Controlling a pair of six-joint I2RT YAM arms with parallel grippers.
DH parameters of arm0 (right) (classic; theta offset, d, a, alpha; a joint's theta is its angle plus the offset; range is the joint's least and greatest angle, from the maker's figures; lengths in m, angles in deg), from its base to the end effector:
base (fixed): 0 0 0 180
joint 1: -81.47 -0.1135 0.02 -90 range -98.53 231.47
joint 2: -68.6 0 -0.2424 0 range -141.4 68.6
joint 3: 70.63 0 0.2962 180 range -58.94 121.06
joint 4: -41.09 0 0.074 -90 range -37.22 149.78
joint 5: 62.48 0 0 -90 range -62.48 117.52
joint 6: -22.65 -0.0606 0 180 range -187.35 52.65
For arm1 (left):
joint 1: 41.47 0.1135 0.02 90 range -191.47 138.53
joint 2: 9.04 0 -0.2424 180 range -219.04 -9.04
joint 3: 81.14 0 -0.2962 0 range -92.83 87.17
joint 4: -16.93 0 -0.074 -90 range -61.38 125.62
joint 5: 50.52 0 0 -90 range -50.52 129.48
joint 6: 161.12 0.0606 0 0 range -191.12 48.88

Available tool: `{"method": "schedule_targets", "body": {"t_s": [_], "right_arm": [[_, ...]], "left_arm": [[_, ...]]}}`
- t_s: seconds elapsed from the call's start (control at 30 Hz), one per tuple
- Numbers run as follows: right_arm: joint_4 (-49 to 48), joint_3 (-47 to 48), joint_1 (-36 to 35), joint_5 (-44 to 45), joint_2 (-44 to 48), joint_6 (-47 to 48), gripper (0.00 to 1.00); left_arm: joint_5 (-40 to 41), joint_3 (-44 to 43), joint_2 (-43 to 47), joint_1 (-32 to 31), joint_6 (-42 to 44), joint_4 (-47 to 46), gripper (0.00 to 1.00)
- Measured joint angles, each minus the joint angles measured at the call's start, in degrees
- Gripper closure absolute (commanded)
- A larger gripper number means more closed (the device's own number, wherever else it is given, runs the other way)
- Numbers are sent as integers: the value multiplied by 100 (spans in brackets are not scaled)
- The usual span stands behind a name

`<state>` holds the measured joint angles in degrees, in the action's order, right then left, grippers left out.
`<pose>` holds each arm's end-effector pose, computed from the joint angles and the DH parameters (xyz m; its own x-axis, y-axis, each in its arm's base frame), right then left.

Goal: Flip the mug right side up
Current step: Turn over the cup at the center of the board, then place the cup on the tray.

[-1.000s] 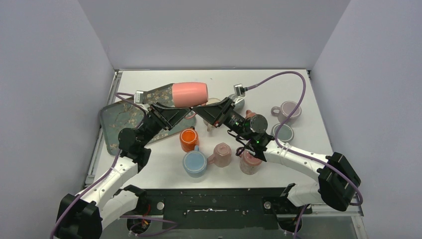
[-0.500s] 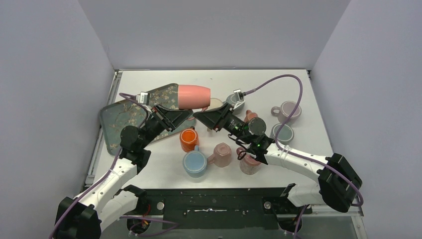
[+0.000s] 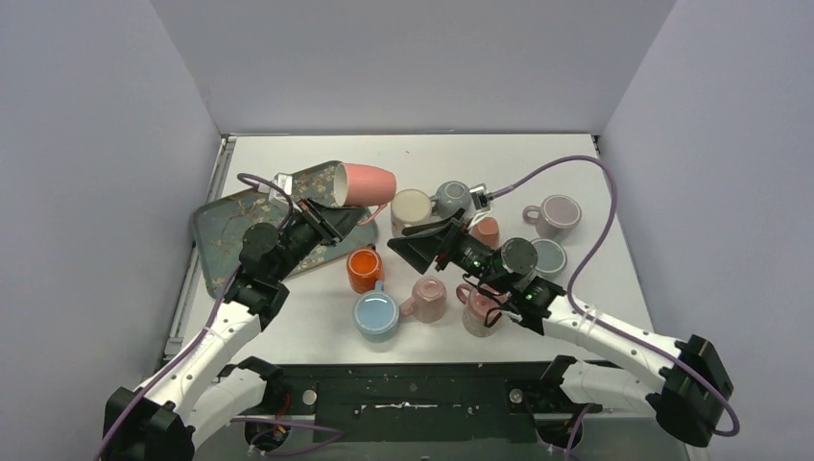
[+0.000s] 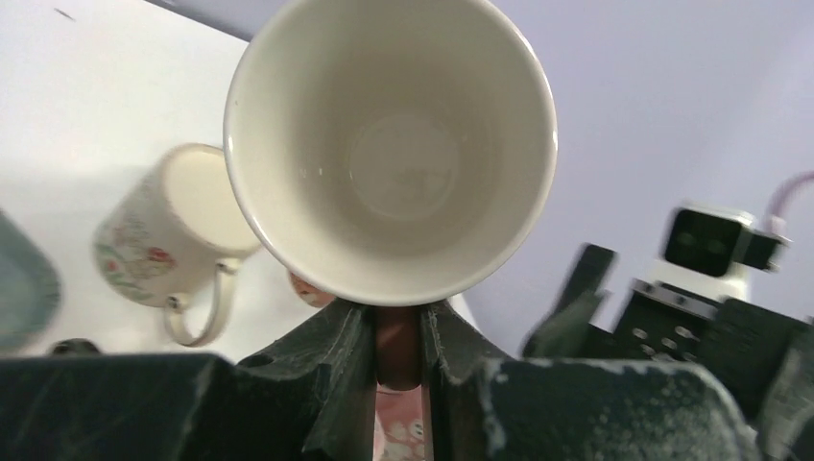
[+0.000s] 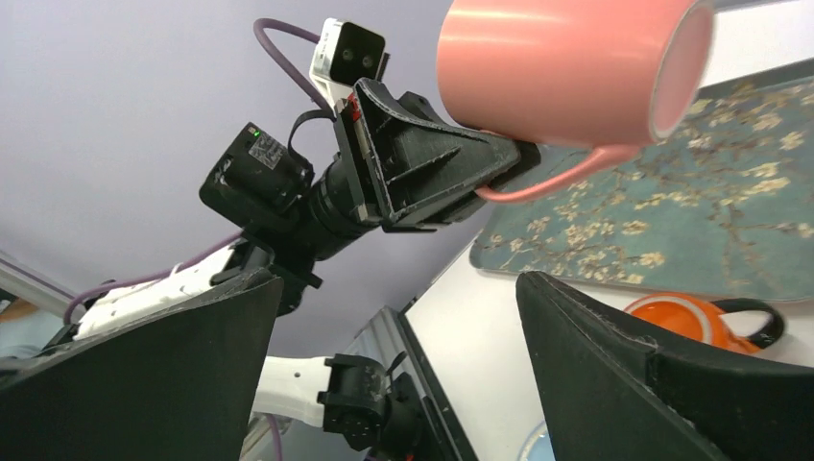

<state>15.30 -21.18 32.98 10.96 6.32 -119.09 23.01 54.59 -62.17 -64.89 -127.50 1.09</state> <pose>0.2023 0.2547 0.2919 -0.6161 0.4395 -0.6536 -0.6752 0.1327 0.7256 0.2670 -0.1344 0.2779 -0.4707 -0.6664 -0.5783 0.4469 0.3851 -0.8075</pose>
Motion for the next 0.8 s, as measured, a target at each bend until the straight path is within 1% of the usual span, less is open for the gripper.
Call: {"method": "schedule_targets", "body": {"t_s": [0.13, 0.27, 0.33, 0.47, 0.53, 0.67, 0.8], "right_arm": [[828, -7, 0, 282, 706, 540, 0], [1495, -9, -4, 638, 1285, 986, 0], [1792, -11, -4, 804, 1510, 1189, 0], [2238, -17, -7, 1056, 1805, 1508, 0], [2426, -24, -13, 1145, 1895, 1613, 0], [2673, -103, -33, 1250, 2028, 1738, 0], [2815, -256, -33, 1338, 2184, 1818, 0]], "left_arm": [[754, -417, 181, 0, 833, 1060, 100], [1873, -1049, 192, 4, 1757, 2251, 100], [2474, -1394, 83, 33, 2223, 2765, 100], [3532, -1950, -356, 136, 3062, 3447, 100], [3926, -2138, -643, 260, 3458, 3696, 100], [4004, -2186, -1093, 868, 4035, 3965, 100], [3882, -2184, -1528, 1759, 4190, 4070, 100]]}}
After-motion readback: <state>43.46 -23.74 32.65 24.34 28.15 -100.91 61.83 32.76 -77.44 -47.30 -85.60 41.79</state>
